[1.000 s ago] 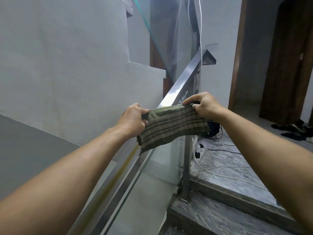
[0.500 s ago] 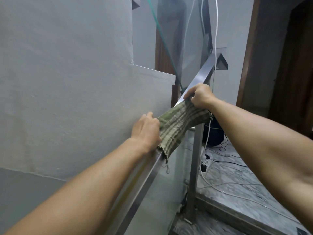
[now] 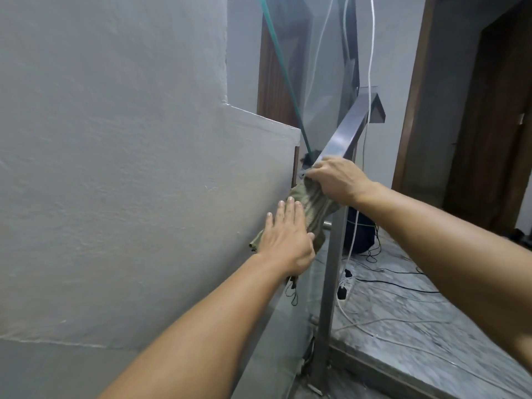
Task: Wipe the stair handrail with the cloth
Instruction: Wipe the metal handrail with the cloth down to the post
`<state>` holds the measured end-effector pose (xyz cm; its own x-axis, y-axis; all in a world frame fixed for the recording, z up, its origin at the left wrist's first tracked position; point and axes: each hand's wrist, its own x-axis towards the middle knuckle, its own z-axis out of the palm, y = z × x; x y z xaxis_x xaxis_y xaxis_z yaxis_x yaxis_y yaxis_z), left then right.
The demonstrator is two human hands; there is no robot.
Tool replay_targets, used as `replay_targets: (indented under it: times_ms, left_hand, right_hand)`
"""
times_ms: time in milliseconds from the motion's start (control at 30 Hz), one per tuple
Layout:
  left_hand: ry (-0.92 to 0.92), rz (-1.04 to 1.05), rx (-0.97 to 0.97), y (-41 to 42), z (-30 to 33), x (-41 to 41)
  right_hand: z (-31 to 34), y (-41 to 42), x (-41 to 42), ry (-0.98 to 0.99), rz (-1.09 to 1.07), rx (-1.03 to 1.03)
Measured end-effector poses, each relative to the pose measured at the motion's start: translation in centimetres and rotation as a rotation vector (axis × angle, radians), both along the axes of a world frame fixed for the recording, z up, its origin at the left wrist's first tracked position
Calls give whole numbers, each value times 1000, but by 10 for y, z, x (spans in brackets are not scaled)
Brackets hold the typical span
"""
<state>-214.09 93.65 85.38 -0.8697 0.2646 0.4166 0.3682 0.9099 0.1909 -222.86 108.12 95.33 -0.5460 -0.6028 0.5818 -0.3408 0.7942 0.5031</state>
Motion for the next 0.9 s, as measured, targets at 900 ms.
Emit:
replay_targets:
  times_ms: [900]
  left_hand:
    - [-105, 289, 78, -76, -117, 166]
  right_hand:
    - [-98, -44, 110, -276, 349, 438]
